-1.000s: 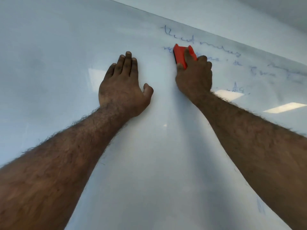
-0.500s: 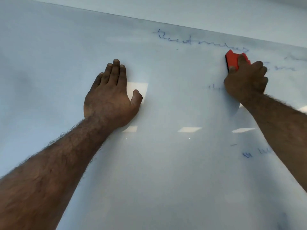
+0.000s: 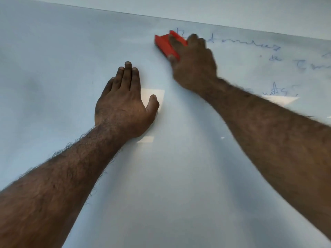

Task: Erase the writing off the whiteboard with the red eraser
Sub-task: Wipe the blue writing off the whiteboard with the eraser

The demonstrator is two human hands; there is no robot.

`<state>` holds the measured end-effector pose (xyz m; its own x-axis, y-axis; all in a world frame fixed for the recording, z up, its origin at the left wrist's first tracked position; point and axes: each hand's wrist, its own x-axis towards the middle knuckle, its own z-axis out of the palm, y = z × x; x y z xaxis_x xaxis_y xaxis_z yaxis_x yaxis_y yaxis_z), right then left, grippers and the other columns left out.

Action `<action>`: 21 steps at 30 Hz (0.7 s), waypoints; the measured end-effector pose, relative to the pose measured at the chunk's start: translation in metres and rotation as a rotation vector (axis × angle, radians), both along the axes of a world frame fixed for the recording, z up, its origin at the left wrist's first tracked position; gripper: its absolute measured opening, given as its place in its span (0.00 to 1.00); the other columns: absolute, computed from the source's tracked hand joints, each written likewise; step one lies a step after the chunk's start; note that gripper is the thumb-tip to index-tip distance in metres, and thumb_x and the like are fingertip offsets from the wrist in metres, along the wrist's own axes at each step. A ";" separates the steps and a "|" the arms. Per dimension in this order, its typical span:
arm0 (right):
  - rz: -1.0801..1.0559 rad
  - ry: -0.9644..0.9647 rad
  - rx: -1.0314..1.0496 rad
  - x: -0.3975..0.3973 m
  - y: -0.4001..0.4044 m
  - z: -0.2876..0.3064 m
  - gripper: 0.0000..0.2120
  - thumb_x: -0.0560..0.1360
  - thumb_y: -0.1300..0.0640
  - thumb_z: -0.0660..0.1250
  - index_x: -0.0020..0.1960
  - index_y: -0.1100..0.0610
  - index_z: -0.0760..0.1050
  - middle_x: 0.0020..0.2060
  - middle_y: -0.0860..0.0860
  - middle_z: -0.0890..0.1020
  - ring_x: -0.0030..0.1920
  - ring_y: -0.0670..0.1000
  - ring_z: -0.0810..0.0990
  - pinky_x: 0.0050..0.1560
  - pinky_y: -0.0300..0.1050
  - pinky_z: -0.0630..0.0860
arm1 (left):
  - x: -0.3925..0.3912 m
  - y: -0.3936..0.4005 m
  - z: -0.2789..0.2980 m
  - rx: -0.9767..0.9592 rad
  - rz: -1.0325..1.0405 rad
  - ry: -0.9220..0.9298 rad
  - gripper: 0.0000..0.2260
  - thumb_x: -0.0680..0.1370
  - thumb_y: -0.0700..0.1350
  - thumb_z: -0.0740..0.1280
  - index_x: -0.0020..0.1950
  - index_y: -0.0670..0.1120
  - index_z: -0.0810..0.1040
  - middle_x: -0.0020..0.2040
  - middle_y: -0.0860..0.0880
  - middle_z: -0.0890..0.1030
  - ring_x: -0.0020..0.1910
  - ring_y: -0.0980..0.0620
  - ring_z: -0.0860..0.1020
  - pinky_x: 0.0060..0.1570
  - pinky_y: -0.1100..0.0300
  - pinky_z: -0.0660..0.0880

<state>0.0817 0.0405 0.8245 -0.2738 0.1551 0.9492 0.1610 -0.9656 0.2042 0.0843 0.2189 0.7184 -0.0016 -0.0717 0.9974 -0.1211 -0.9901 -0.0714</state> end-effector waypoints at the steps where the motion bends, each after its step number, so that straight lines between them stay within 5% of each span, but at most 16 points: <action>1: 0.006 0.001 0.030 0.001 -0.021 0.001 0.24 0.79 0.48 0.57 0.75 0.43 0.61 0.64 0.62 0.70 0.62 0.66 0.70 0.60 0.60 0.69 | 0.000 0.000 0.000 0.002 0.000 0.002 0.36 0.79 0.62 0.44 0.81 0.43 0.42 0.82 0.48 0.41 0.80 0.52 0.42 0.77 0.56 0.43; 7: 0.163 0.172 0.819 -0.004 -0.146 0.008 0.22 0.80 0.43 0.53 0.72 0.48 0.64 0.69 0.61 0.65 0.69 0.65 0.64 0.66 0.61 0.62 | -0.001 -0.006 -0.001 -0.014 -0.004 0.005 0.35 0.79 0.61 0.44 0.81 0.42 0.43 0.82 0.46 0.41 0.80 0.52 0.41 0.78 0.54 0.43; 10: 0.194 0.162 0.911 -0.007 -0.132 0.021 0.20 0.81 0.45 0.52 0.70 0.51 0.67 0.69 0.57 0.66 0.69 0.61 0.64 0.65 0.59 0.63 | -0.002 -0.008 -0.001 -0.023 -0.003 0.009 0.35 0.80 0.60 0.44 0.81 0.42 0.42 0.81 0.47 0.40 0.80 0.52 0.41 0.78 0.54 0.42; 15: 0.161 0.122 0.573 -0.011 -0.030 0.041 0.20 0.79 0.51 0.58 0.70 0.47 0.67 0.68 0.57 0.66 0.68 0.60 0.65 0.63 0.57 0.66 | -0.002 -0.006 -0.001 -0.015 -0.001 0.016 0.35 0.80 0.61 0.44 0.81 0.43 0.42 0.81 0.47 0.40 0.80 0.52 0.40 0.78 0.55 0.41; 21: 0.043 0.032 -0.026 -0.004 0.048 0.037 0.25 0.79 0.45 0.57 0.75 0.45 0.61 0.67 0.57 0.70 0.64 0.60 0.69 0.60 0.57 0.69 | -0.002 -0.001 0.000 -0.006 0.027 0.021 0.35 0.79 0.62 0.42 0.81 0.44 0.41 0.81 0.49 0.39 0.80 0.54 0.40 0.78 0.57 0.41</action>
<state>0.0774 0.0886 0.8619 -0.2504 0.1687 0.9533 0.2094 -0.9520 0.2234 0.0821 0.2176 0.7185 0.0209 -0.0653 0.9976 -0.0957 -0.9934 -0.0630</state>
